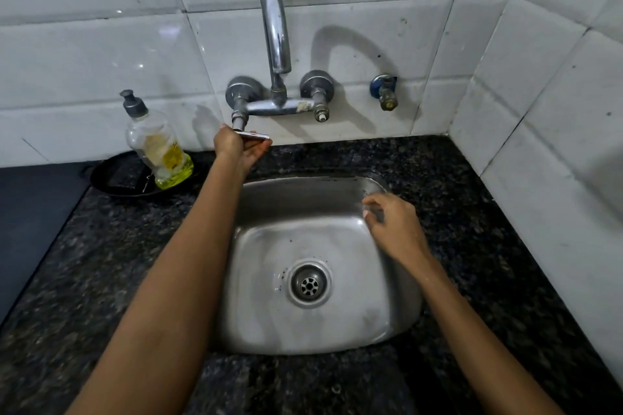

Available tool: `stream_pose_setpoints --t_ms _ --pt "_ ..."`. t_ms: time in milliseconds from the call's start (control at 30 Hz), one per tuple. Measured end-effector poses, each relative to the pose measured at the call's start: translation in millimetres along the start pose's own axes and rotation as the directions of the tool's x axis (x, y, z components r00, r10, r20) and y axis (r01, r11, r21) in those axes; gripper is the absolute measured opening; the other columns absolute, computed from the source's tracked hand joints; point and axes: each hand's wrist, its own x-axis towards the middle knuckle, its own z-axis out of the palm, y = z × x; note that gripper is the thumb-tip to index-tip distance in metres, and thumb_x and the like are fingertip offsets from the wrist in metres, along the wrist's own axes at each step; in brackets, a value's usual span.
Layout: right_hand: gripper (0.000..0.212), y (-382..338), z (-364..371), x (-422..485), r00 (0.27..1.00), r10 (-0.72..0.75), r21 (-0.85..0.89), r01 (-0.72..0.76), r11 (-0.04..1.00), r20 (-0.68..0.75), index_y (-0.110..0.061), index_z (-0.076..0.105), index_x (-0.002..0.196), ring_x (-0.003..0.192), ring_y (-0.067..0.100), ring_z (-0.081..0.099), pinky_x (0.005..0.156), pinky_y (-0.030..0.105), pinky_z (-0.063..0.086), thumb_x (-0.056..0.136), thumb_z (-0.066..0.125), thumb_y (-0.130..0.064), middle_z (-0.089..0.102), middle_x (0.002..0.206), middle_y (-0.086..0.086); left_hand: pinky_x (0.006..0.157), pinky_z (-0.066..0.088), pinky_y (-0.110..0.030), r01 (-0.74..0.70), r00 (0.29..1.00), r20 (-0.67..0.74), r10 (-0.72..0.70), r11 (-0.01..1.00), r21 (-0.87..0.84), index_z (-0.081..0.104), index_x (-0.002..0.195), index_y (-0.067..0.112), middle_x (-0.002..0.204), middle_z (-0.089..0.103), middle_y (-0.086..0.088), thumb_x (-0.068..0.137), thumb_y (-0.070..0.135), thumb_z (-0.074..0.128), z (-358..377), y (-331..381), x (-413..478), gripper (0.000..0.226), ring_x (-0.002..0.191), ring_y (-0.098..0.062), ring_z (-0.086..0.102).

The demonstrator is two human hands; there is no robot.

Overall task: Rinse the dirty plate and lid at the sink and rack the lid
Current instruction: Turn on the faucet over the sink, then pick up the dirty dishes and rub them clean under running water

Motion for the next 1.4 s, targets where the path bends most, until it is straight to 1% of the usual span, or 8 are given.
stream_pose_setpoints --t_ms 167,233,333,467,833,1100,1200,1400 --pt "0.021 -1.0 1.6 -9.1 0.999 -0.025 0.009 0.024 1.000 0.024 -0.012 0.065 0.099 0.093 0.029 0.066 0.085 0.044 0.053 0.079 0.060 -0.013 0.071 0.102 0.012 0.089 0.047 -0.039 0.123 0.989 0.061 -0.135 0.978 0.169 0.036 0.135 -0.004 0.122 0.050 -0.023 0.096 0.049 0.020 -18.8 -6.8 -13.7 0.067 0.120 -0.036 0.052" --pt "0.019 -4.4 4.2 -14.5 0.999 -0.024 0.026 0.023 0.999 0.047 -0.014 0.066 0.098 0.090 0.026 0.067 0.084 0.040 0.054 0.080 0.060 -0.013 0.072 0.100 0.010 0.088 0.045 -0.039 0.145 0.985 0.039 -0.169 0.926 0.349 0.043 0.130 0.002 0.115 0.050 -0.017 0.097 0.042 0.028 -31.9 -14.5 -22.5 0.054 0.107 -0.034 0.054" --pt "0.014 -16.7 13.6 -25.3 0.993 -0.031 0.041 0.027 0.999 0.118 -0.013 0.067 0.093 0.078 0.021 0.066 0.075 0.032 0.054 0.082 0.059 -0.011 0.073 0.091 0.008 0.078 0.047 -0.036 0.167 0.981 -0.004 -0.194 0.835 0.525 0.055 0.091 0.011 0.093 0.052 -0.009 0.095 0.030 0.038 -55.2 -31.2 -40.6 0.025 0.079 -0.023 0.053" --pt "0.009 -41.5 29.7 -36.3 0.973 -0.072 0.109 0.049 0.993 0.217 -0.012 0.067 0.084 0.073 0.017 0.061 0.072 0.032 0.053 0.082 0.059 -0.009 0.072 0.084 0.007 0.060 0.039 -0.025 0.140 0.989 -0.048 -0.141 0.766 0.628 0.050 0.071 0.018 0.074 0.048 -0.002 0.093 0.022 0.041 -91.2 -50.8 -59.4 0.024 0.064 -0.015 0.046" --pt "0.014 -145.3 100.0 -59.8 0.869 -0.269 0.254 0.174 0.951 0.414 -0.011 0.067 0.094 0.084 0.022 0.064 0.080 0.034 0.051 0.084 0.056 -0.012 0.072 0.093 0.010 0.049 0.028 -0.019 0.020 0.997 -0.066 0.039 0.694 0.719 0.049 0.071 0.019 0.066 0.047 -0.001 0.093 0.013 0.043 -192.6 -19.4 -122.8 0.024 0.055 -0.012 0.044" --pt "0.013 -258.8 172.9 -109.9 0.791 -0.381 0.268 0.281 0.921 0.478 -0.015 0.066 0.095 0.080 0.014 0.059 0.073 0.022 0.044 0.084 0.059 -0.016 0.072 0.093 0.007 0.071 0.046 -0.032 -0.072 0.954 -0.083 0.290 0.485 0.872 0.061 0.085 0.019 0.091 0.065 -0.007 0.087 0.030 0.053 -316.7 51.5 -183.9 0.014 0.080 -0.022 0.059" --pt "0.014 -304.6 201.2 -137.0 0.750 -0.431 0.302 0.315 0.900 0.502 -0.013 0.067 0.096 0.078 0.013 0.058 0.074 0.022 0.045 0.084 0.060 -0.014 0.071 0.091 0.005 0.081 0.044 -0.029 -0.014 0.892 -0.170 0.420 0.400 0.916 0.063 0.104 0.015 0.102 0.065 -0.002 0.087 0.029 0.054 -373.7 73.7 -210.5 0.024 0.097 -0.020 0.059" --pt "0.014 -365.4 253.2 -193.8 0.640 -0.513 0.387 0.341 0.857 0.572 -0.011 0.068 0.093 0.070 0.011 0.055 0.057 0.013 0.034 0.081 0.061 -0.011 0.067 0.082 0.005 0.090 0.046 -0.038 0.219 0.787 -0.314 0.531 0.236 0.947 0.062 0.106 0.007 0.115 0.066 -0.016 0.079 0.017 0.057 -486.2 86.3 -252.4 0.029 0.111 -0.033 0.058"
